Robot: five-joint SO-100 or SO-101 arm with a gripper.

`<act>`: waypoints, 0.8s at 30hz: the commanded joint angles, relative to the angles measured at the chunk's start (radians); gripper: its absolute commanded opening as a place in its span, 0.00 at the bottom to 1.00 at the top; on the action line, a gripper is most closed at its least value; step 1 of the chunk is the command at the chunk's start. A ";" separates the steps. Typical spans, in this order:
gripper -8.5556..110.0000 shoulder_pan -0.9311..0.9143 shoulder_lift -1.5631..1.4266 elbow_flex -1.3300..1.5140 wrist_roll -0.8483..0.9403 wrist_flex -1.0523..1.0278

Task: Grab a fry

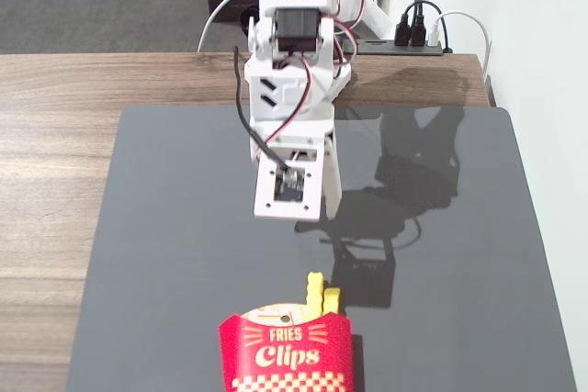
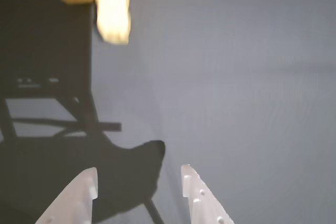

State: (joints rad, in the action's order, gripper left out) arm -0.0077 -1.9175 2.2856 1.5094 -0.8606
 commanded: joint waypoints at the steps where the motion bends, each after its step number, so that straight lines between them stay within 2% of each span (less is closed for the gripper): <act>1: 0.24 0.018 0.048 -0.092 -0.018 0.020; 24: 0.24 0.043 0.411 -0.480 -0.051 0.023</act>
State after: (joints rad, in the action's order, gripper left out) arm 0.0261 -1.5140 1.8715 1.4573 -0.8314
